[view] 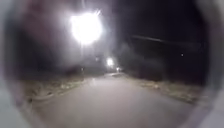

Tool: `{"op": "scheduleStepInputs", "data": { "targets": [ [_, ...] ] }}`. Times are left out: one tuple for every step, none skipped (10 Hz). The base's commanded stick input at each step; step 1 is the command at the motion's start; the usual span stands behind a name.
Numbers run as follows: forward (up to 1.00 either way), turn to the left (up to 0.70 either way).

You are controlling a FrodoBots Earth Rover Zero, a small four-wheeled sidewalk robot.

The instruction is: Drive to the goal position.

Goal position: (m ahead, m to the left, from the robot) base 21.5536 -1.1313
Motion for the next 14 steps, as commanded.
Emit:
{"op": "scheduleStepInputs", "data": {
  "targets": [
    [0.85, 0.0],
    [0.85, 0.0],
    [0.85, 0.0],
    [0.85, 0.0],
    [0.85, 0.0],
    [0.85, 0.0],
    [0.85, 0.0],
    [0.85, 0.0],
    [0.85, 0.0],
    [0.85, 0.0],
    [0.85, 0.0],
    [0.85, 0.0],
    [0.85, 0.0],
    [0.85, 0.0]
  ]
}}
